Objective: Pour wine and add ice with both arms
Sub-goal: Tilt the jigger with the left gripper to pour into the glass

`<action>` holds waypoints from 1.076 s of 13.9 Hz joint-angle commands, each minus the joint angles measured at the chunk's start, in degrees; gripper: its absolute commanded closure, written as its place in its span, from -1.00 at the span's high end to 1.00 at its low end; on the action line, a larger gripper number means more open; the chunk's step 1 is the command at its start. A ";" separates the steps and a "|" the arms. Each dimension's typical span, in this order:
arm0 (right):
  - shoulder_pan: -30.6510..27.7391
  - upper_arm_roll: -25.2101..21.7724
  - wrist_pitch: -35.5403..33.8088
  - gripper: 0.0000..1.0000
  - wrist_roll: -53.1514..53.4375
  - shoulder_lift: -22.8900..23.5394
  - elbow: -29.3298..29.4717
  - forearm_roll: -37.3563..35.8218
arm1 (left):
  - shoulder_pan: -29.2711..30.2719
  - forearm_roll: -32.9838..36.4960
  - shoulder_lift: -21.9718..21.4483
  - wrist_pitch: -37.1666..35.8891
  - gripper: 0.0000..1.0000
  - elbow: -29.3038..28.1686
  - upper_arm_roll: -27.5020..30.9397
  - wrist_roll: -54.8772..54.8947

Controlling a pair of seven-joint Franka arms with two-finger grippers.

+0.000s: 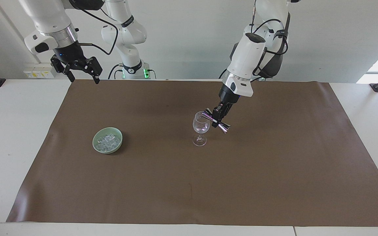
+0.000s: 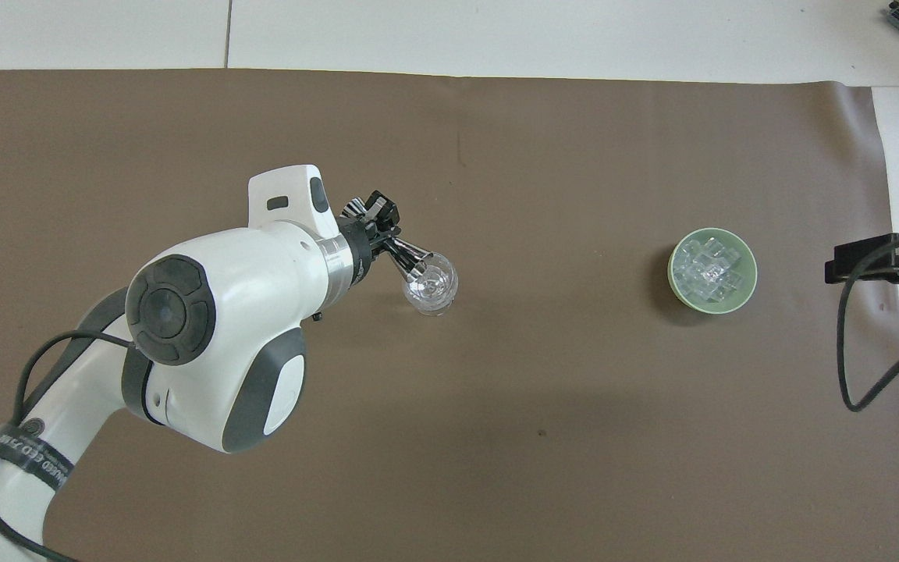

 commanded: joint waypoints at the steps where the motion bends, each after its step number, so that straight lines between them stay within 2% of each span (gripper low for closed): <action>1: -0.11 0.02 -0.67 1.00 -1.14 -0.91 -0.64 0.47 | -1.22 4.33 -0.64 1.98 -1.00 -1.21 0.92 -1.37; 7: -0.11 0.02 -0.67 1.00 -1.14 -0.91 -0.64 0.47 | -2.01 12.95 -0.38 1.98 -1.00 -0.42 0.74 -1.45; 15: -0.02 0.02 -0.67 1.00 -1.14 -0.91 -0.64 0.47 | -2.19 13.23 0.24 1.89 -1.00 1.16 0.74 -1.54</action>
